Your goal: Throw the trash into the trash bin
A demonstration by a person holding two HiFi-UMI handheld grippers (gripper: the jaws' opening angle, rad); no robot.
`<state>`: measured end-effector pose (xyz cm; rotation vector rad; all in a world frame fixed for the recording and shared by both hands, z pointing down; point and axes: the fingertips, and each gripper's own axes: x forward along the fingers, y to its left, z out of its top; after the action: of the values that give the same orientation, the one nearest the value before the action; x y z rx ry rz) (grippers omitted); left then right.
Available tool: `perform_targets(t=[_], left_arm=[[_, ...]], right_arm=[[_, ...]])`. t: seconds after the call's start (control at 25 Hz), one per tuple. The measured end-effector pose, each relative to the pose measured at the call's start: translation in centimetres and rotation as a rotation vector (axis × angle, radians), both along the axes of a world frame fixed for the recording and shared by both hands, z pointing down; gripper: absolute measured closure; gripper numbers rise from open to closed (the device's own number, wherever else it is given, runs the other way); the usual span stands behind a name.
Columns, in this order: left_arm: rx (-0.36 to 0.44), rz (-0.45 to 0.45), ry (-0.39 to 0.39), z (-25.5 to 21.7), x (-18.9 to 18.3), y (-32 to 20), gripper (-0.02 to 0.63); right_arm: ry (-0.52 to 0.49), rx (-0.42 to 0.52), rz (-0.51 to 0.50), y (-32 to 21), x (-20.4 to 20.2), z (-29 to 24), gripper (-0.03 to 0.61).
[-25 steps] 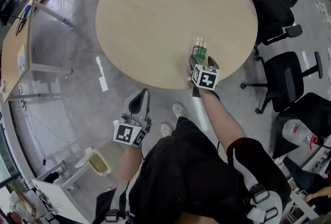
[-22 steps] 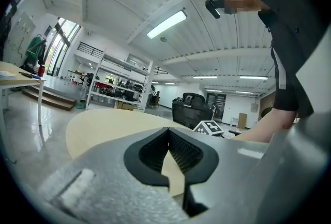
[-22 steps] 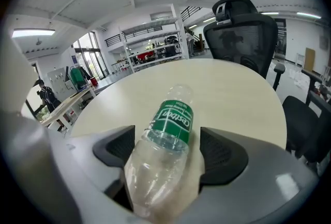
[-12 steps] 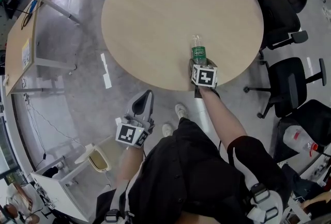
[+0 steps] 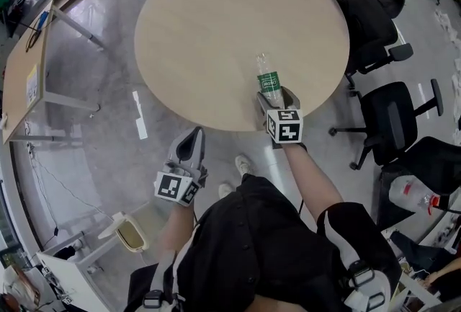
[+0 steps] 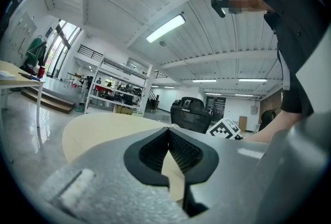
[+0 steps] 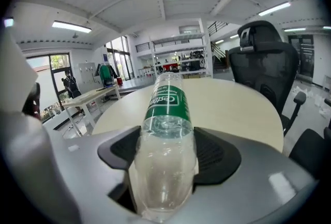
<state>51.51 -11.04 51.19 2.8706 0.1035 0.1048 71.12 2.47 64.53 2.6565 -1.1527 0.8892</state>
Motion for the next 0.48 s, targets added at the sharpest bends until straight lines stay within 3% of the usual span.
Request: perform_targets(t=[0.12, 0.24, 0.48], left_arm=[[0.006, -0.032, 0.028, -0.8, -0.2, -0.8, 0.612], [0.009, -0.080, 0.050, -1.3, -0.8, -1.8, 0.612], [0.008, -0.230, 0.060, -1.3, -4.3, -4.0, 0.612]], right_arm=[[0.105, 0.096, -0.039, 0.4, -0.6, -4.4, 0.256], [0.180, 0.135, -0.090, 0.2, -1.3, -7.4, 0.256], [0.199, 0.206, -0.219, -2.8, -3.6, -9.8, 0.256]])
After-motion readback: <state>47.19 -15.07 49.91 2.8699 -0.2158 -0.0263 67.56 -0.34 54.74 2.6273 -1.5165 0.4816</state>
